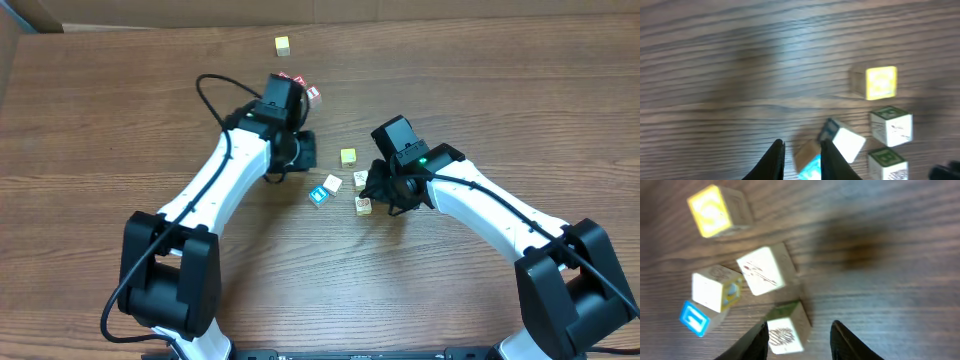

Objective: Flip 5 blocks

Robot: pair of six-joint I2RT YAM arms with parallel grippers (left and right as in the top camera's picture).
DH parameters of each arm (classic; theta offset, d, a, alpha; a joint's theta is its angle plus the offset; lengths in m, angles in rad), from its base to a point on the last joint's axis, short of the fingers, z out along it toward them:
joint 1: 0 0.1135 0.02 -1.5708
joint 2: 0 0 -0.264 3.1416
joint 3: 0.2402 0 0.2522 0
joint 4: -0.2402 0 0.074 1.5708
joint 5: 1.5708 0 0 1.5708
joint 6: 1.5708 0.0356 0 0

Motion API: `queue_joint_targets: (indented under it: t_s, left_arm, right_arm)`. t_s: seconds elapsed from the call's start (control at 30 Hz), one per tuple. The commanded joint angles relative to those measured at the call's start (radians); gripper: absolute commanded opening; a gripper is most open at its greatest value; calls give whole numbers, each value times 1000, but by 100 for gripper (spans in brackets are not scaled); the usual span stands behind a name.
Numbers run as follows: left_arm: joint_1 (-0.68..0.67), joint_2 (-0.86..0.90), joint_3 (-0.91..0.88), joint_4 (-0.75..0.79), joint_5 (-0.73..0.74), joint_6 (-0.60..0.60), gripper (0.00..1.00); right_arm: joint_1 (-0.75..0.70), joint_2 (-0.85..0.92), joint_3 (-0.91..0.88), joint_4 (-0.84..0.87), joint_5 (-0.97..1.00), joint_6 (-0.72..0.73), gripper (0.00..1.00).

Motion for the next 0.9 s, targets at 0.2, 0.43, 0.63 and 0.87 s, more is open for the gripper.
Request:
queue_joint_targets:
  t_s: [0.2,0.43,0.63,0.87]
  left_arm:
    - [69,8,14,-37,-77,-160,18]
    - [236,8,14,-146,-27,-112,14]
    - [335,8,14,-203,27,-33,10]
    - [341,8,10,-216,23,-26,12]
  right_arm:
    - [73,-2,15,180,-61,-111,41]
    - [161,84,15,320,72,-111,42]
    - [199,158,15,393,213,-137,47]
    - [200,179,15,402,168,-136,47]
